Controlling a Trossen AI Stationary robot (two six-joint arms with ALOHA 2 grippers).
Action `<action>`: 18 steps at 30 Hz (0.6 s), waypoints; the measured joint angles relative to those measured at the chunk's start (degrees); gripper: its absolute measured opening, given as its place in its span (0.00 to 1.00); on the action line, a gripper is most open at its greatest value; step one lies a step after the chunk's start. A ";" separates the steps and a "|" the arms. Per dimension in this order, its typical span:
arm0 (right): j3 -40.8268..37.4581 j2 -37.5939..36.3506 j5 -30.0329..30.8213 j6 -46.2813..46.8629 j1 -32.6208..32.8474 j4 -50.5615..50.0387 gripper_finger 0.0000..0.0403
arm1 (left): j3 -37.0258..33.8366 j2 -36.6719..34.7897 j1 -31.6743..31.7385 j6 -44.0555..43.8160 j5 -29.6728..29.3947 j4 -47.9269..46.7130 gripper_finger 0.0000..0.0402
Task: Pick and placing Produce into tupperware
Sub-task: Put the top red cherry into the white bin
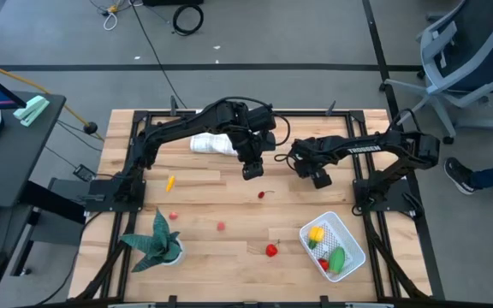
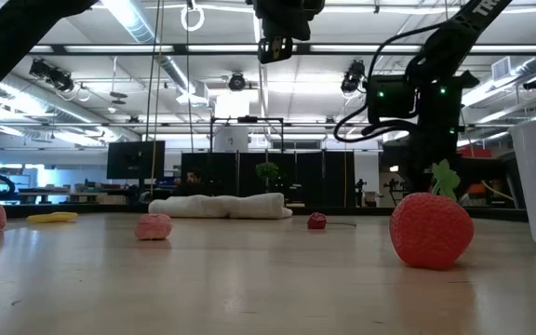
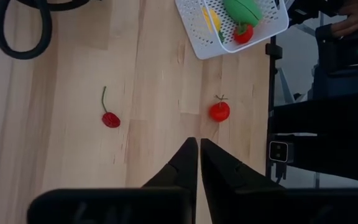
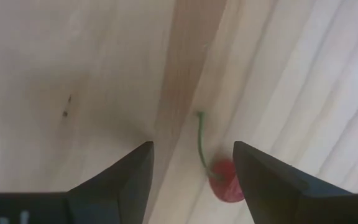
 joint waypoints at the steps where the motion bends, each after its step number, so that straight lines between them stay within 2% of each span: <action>1: 0.00 0.00 -0.01 0.42 0.00 0.31 0.56 | 0.00 0.00 0.00 0.00 0.00 0.00 0.05; 9: 0.00 0.00 -0.07 1.21 -0.89 0.41 0.50 | 0.00 0.02 -0.02 -0.21 0.00 0.14 0.02; 18: 0.00 0.00 -0.61 1.87 -4.21 0.41 0.34 | 0.00 0.02 -0.44 -0.31 0.00 0.20 0.07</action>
